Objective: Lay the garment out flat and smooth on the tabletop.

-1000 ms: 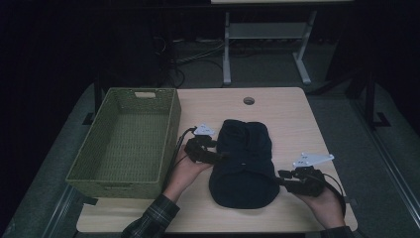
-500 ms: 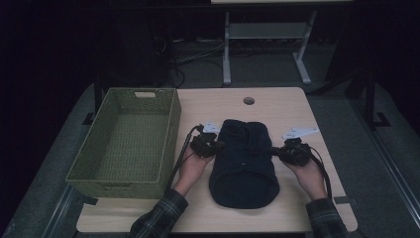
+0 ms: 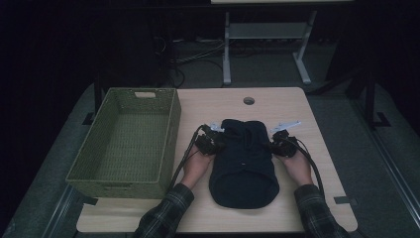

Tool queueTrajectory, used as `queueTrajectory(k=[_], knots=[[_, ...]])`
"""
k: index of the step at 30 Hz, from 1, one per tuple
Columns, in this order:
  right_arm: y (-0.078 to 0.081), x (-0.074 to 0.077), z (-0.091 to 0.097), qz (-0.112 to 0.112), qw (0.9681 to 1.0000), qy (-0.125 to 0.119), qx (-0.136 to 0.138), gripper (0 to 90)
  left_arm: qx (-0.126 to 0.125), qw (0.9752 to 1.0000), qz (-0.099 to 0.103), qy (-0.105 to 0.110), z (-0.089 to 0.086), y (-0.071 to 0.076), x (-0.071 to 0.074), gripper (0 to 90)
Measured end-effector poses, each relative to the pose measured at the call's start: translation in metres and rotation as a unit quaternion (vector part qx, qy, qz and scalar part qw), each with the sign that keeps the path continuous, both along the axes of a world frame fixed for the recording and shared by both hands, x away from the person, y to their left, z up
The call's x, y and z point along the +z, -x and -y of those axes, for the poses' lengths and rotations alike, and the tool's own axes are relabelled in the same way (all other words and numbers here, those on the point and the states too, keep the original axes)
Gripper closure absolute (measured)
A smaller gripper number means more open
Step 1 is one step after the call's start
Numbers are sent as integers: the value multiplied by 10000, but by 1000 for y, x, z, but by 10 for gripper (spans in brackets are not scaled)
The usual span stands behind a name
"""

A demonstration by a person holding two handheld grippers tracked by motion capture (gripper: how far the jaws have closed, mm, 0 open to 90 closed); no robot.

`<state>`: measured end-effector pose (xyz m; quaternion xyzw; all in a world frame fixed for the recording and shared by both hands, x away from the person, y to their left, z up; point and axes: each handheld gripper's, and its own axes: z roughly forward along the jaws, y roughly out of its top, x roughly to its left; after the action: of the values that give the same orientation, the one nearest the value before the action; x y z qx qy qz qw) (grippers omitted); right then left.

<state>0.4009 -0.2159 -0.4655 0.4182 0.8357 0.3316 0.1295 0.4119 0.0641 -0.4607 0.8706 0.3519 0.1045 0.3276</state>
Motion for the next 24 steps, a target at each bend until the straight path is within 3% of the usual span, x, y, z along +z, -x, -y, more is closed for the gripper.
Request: queueTrajectory(k=[2,8,17,24], knots=[[-1,-2,1,-9,9999,-105,-4,899,-38,10000,17,-30,-2,3,0,899],[3,-1,-5,13,9999,-11,132,899,-190,9997,16,-148,-10,18,1,899],[22,1,-16,-39,9990,133,421,899,-303,9995,5,-87,-22,39,1,899],[36,2,-17,-109,9985,87,522,899,-307,9995,-51,-60,-26,47,1,899]])
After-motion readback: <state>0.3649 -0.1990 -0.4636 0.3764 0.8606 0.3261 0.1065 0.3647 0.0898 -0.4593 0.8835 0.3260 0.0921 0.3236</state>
